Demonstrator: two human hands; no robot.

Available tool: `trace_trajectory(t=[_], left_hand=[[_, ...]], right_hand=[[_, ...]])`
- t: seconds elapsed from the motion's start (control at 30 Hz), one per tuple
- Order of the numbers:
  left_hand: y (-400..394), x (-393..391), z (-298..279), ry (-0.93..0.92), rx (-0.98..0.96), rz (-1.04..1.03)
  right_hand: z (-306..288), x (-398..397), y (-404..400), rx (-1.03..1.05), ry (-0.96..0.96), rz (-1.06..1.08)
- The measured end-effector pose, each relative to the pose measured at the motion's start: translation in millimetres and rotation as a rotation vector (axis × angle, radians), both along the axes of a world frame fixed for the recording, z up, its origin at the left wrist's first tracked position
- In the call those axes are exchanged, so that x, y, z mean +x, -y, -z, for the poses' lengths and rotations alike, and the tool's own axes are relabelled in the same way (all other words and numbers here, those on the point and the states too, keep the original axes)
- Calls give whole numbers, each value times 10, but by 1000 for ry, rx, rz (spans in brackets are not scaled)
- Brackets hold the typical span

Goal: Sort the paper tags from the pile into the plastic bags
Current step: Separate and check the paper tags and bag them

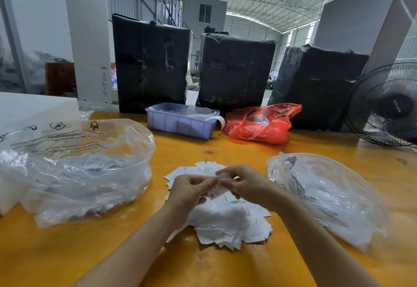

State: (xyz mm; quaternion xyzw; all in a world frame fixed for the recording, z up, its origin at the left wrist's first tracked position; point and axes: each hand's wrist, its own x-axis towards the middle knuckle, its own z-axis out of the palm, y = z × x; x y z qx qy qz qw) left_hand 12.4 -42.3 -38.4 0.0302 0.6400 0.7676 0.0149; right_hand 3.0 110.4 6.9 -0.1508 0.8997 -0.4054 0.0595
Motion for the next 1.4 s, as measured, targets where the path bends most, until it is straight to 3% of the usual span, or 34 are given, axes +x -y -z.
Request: trace_trajectory(t=[0.13, 0.3, 0.47, 0.8, 1.07, 1.3, 1.4], left_hand=[[-29, 18, 10, -16, 22, -13], [-23, -18, -10, 91, 130, -139], [-47, -8, -22, 128, 183, -173], [-34, 32, -91, 189, 259, -121], [121, -28, -171, 296, 52, 45], [282, -60, -258, 193, -115, 86], [338, -19, -364, 114, -299, 77]], right_hand=[[33, 19, 54, 60, 29, -46], [27, -15, 56, -114, -223, 138], [64, 22, 145, -129, -284, 89], [113, 53, 178, -394, 32, 55], [110, -28, 33, -674, 214, 288], [29, -61, -19, -784, 205, 325], [-78, -19, -33, -771, 155, 321]])
